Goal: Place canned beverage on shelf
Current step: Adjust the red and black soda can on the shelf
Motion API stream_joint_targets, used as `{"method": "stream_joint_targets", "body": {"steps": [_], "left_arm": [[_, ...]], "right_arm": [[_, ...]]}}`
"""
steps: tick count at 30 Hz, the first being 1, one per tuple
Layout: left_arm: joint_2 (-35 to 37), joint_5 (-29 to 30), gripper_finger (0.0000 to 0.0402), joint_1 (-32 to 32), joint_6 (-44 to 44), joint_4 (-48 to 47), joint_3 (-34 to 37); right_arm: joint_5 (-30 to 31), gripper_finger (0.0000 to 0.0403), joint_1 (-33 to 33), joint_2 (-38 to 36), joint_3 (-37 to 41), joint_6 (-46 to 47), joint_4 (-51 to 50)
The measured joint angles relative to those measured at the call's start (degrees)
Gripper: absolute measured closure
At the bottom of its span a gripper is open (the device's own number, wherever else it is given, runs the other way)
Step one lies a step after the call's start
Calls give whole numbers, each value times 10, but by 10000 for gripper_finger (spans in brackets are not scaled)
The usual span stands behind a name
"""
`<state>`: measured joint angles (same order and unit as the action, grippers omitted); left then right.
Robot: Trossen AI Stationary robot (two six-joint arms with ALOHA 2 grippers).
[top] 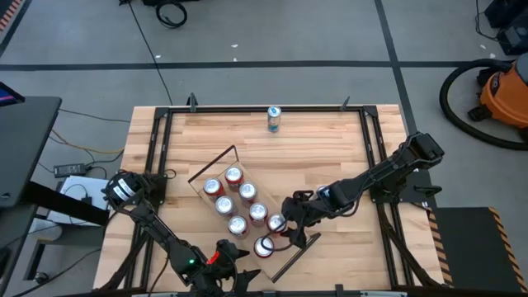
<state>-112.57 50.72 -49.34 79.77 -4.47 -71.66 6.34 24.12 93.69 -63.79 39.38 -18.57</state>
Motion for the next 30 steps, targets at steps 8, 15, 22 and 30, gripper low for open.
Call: {"method": "stream_joint_targets", "body": {"steps": [8, 15, 22, 30], "left_arm": [[0, 0, 4, 0, -2, 1, 0], [8, -26, 4, -12, -28, 23, 0], [7, -79, 4, -28, -129, 126, 0], [4, -79, 25, -30, -280, 190, 0]], "right_arm": [[-28, 72, 2, 0, -11, 1, -3], [-44, 72, 10, -1, -66, -14, -105], [-45, 72, 24, -1, -127, -47, -211], [10, 72, 52, -1, -169, -94, -283]]}}
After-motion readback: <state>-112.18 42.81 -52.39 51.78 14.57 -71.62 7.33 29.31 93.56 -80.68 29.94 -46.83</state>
